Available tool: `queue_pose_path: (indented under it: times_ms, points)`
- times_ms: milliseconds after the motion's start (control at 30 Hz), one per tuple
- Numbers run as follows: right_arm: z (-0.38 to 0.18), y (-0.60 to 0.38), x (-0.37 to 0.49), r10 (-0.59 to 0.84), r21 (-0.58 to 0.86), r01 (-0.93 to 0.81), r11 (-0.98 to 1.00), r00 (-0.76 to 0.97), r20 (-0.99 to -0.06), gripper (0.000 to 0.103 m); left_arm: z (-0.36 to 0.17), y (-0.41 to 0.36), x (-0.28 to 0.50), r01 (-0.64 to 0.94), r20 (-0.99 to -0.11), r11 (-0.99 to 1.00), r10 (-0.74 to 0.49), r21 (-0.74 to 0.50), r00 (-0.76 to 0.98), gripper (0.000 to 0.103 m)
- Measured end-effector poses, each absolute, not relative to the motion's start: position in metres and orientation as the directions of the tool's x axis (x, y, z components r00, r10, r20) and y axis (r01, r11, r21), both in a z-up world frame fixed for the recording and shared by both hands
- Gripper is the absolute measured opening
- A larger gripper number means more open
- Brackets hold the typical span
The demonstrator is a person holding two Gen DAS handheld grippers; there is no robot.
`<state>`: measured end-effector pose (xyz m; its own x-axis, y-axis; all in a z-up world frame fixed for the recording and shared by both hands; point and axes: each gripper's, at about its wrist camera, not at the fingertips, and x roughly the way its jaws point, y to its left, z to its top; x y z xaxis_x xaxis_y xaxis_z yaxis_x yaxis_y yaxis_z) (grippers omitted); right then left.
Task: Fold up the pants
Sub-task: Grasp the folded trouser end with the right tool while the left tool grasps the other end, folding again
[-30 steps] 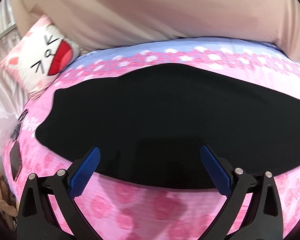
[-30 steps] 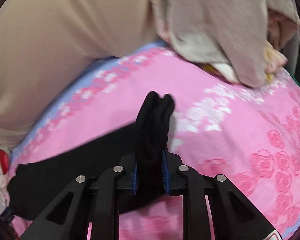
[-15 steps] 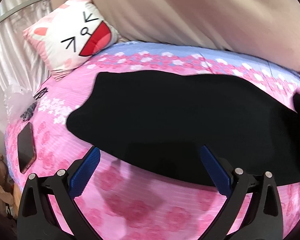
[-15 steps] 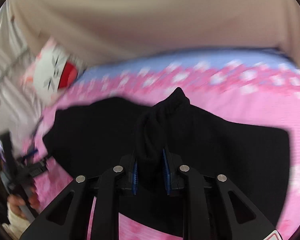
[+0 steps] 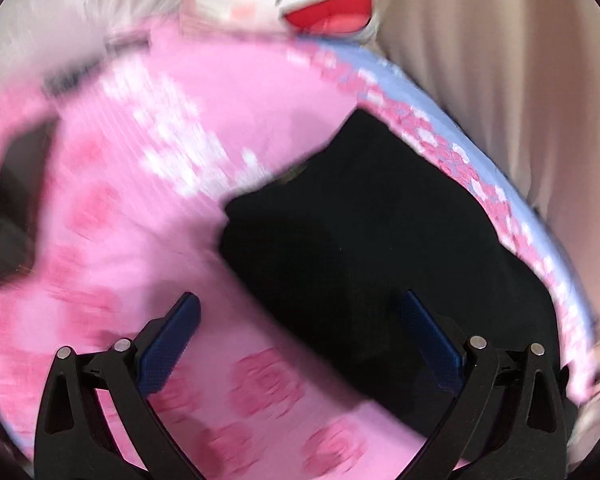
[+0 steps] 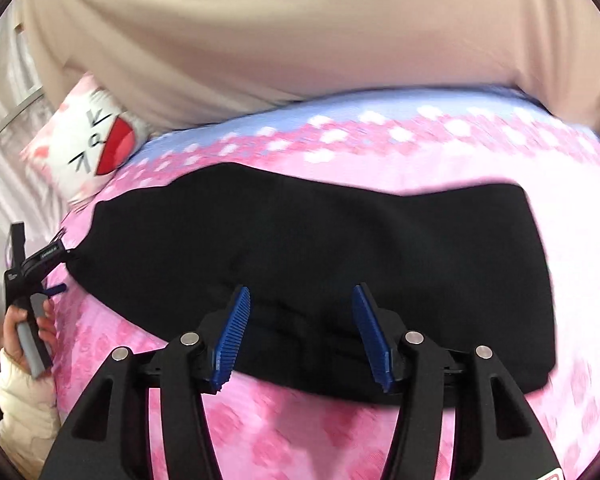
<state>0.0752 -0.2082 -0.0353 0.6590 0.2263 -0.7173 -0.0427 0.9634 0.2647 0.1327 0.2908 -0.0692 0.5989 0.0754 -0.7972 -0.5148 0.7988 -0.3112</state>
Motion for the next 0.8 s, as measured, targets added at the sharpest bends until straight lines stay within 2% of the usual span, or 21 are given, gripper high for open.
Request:
queue_pose_path:
  times_ms: [33,67,100,133,167,233,333,400,467,500,600,633,700,733,800]
  points:
    - [-0.038,-0.215,0.072,0.217,0.271,-0.021,0.962,0.658,-0.721,0.053,-0.067,0.288,0.138,-0.504,-0.781,0.805,0.085,-0.312,0.619,0.096]
    - [-0.041,-0.224,0.067,0.206,0.280,0.009,0.960,0.656,-0.726,0.053,-0.067,0.285,0.145,-0.478,-0.781,0.814,0.051,-0.328,0.623,0.083]
    - [-0.044,-0.233,0.061,0.199,0.290,0.030,0.957,0.657,-0.727,0.053,-0.069,0.281,0.154,-0.471,-0.790,0.820,0.037,-0.327,0.612,0.076]
    - [-0.046,-0.244,0.055,0.192,0.306,0.060,0.950,0.661,-0.725,0.053,-0.068,0.277,0.160,-0.468,-0.789,0.832,0.061,-0.299,0.612,0.041]
    - [-0.048,-0.254,0.050,0.187,0.317,0.079,0.945,0.665,-0.723,0.053,-0.067,0.274,0.167,-0.444,-0.790,0.846,0.046,-0.294,0.611,0.028]
    - [-0.050,-0.273,0.039,0.165,0.327,0.118,0.938,0.676,-0.718,0.053,-0.060,0.269,0.172,-0.444,-0.790,0.855,0.067,-0.270,0.609,0.021]
    - [-0.050,-0.294,0.026,0.139,0.346,0.168,0.923,0.694,-0.707,0.053,-0.021,0.239,0.169,-0.374,-0.731,0.895,0.085,-0.242,0.677,0.019]
    - [-0.049,-0.308,0.020,0.112,0.349,0.199,0.916,0.708,-0.697,0.053,0.020,0.194,0.161,-0.260,-0.666,0.940,0.048,-0.222,0.744,0.019]
    - [-0.047,-0.319,0.014,0.071,0.339,0.237,0.910,0.718,-0.692,0.060,0.049,0.143,0.150,-0.114,-0.618,0.969,-0.049,-0.221,0.785,0.018]
    - [-0.046,-0.325,0.012,0.062,0.343,0.248,0.906,0.725,-0.686,0.061,0.062,0.105,0.142,-0.011,-0.595,0.978,-0.117,-0.208,0.795,0.019]
    - [-0.047,-0.340,0.004,0.069,0.372,0.257,0.892,0.735,-0.674,0.061,0.072,0.000,0.125,0.232,-0.587,0.961,-0.276,-0.150,0.761,0.020]
    - [-0.048,-0.343,0.002,0.072,0.380,0.258,0.888,0.739,-0.670,0.061,0.066,-0.026,0.122,0.285,-0.601,0.947,-0.313,-0.144,0.735,0.026]
    - [-0.050,-0.349,0.000,0.081,0.389,0.257,0.885,0.737,-0.671,0.061,0.039,-0.091,0.121,0.408,-0.680,0.901,-0.394,-0.150,0.619,0.060]
    - [-0.051,-0.352,-0.001,0.079,0.388,0.260,0.884,0.736,-0.673,0.061,0.024,-0.113,0.121,0.437,-0.720,0.887,-0.400,-0.150,0.567,0.088]
    - [-0.052,-0.358,-0.006,0.076,0.389,0.265,0.882,0.735,-0.674,0.061,0.003,-0.142,0.110,0.438,-0.752,0.893,-0.356,-0.101,0.554,0.087]
